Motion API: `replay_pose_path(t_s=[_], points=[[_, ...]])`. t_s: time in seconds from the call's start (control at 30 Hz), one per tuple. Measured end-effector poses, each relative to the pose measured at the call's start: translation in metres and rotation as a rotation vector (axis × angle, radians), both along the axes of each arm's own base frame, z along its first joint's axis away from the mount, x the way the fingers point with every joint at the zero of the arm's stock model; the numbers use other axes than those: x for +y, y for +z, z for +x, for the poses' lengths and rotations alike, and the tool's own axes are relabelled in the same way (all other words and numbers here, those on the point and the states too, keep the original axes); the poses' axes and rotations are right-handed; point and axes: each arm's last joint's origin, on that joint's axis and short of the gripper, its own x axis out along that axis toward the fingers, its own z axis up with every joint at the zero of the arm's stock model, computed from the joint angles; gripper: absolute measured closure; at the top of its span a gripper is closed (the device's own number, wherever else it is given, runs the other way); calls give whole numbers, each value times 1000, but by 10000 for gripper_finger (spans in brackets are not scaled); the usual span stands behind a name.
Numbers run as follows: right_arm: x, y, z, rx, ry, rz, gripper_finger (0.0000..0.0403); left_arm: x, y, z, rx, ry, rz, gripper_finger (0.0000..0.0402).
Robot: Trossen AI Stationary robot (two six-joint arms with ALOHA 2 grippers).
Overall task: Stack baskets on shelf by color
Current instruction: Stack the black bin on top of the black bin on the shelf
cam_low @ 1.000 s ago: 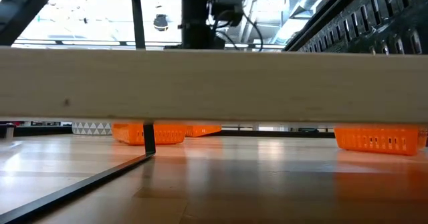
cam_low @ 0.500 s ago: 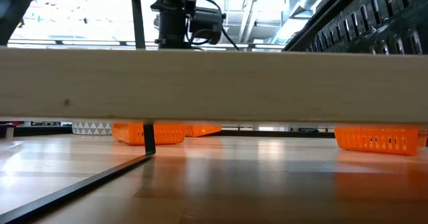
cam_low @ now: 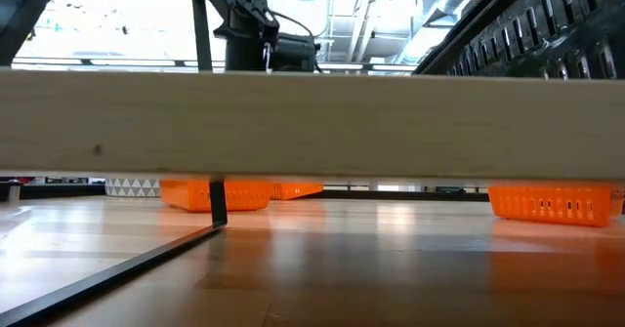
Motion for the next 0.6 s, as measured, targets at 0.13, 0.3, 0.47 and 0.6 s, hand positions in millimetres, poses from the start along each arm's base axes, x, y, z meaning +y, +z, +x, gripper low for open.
replay_pose_path(t_s=[0.13, 0.3, 0.47, 0.6], points=[[0, 0, 0, 0, 0, 0, 285, -2, -11, -2, 3, -40, -14, 254], [0, 0, 0, -1, -4, -1, 285, -2, -15, -4, 1, -44, -13, 297], [-1, 0, 0, -6, -26, -7, 285, -2, -15, -3, 4, -59, -12, 389], [-1, 0, 0, -5, -28, -6, 285, -5, -10, -2, 14, -56, -15, 399]])
